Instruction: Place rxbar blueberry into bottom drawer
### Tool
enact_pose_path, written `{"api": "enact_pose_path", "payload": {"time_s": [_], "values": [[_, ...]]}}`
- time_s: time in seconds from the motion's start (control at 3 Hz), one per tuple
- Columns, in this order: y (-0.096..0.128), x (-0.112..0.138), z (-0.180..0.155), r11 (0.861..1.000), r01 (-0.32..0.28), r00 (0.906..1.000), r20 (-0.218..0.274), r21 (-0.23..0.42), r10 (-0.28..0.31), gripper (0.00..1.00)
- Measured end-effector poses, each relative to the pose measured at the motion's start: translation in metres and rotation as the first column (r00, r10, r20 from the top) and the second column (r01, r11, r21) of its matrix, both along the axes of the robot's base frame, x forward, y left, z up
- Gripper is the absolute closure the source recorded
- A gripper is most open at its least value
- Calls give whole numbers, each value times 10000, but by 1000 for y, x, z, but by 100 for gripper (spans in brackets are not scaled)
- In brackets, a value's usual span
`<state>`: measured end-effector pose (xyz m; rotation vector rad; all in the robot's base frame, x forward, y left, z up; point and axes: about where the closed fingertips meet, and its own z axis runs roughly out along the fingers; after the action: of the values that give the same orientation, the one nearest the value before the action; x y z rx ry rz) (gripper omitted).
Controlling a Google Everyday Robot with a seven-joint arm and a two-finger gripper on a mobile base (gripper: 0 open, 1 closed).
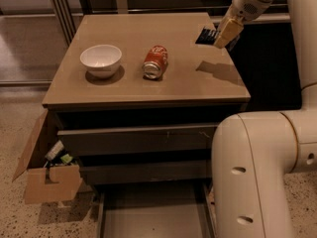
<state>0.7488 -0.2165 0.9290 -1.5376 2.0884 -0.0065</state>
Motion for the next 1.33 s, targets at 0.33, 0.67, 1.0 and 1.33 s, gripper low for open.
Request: {"api": "enact_pose_path", "payload": {"time_s": [0.33,0.67,1.0,1.33], "values": [[3,3,3,9999,-83,9998,153,-87,84,100],[-17,-9,6,9997,172,9996,226,157,-176,100],[-47,-30,-8,9934,901,9953,288,704,-923,100],[-56,-51,-35,9847,1340,9908,46,1118,-1354,100]]}}
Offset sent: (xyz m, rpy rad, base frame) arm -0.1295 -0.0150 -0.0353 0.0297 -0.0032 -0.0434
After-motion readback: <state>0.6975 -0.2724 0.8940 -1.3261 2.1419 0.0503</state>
